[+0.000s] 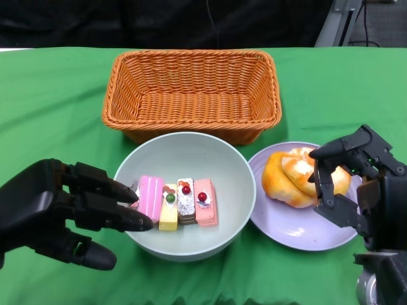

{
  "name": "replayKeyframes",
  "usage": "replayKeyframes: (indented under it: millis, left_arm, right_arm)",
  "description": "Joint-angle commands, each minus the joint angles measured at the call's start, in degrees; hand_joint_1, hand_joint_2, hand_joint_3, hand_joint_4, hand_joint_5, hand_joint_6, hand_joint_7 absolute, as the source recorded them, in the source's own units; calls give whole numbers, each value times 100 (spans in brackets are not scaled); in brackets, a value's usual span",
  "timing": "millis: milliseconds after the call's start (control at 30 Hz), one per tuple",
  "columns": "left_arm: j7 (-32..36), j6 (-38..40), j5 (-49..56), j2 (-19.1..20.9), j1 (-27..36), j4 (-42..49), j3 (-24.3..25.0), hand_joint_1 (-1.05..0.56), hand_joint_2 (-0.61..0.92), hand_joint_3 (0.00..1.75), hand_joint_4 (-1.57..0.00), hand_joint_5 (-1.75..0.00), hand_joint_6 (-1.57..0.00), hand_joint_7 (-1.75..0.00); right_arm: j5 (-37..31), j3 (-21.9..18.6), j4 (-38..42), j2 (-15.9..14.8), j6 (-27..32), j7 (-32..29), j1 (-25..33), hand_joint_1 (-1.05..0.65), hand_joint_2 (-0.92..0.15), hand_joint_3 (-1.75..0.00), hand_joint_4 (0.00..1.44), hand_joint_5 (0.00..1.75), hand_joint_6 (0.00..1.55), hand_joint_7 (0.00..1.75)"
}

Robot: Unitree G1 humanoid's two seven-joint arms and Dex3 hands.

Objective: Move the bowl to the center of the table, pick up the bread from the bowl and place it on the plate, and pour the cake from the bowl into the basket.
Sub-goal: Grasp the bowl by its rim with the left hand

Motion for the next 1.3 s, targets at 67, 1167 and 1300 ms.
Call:
replayKeyframes:
  millis: [67, 1167, 1300]
  left_arm:
    - [316, -234, 409, 154, -47, -53, 110, -64, 92, 9, -96, -20, -100, -4]
    - [2465, 1231, 3145, 639, 8, -937, -480, -60, 92, 13, -100, -19, -98, 0]
    - [2722, 1445, 3270, 719, -6, -992, -709, -60, 92, 14, -100, -18, -96, 0]
  right_arm:
    - [114, -51, -11, -34, 40, 64, 26, 2, -61, -98, 70, 162, 66, 130]
    - [-26, 33, -221, 58, 71, -27, 292, 6, -60, -98, 71, 158, 69, 128]
    - [21, 70, -279, 63, 117, 10, 341, 5, -60, -98, 70, 159, 69, 129]
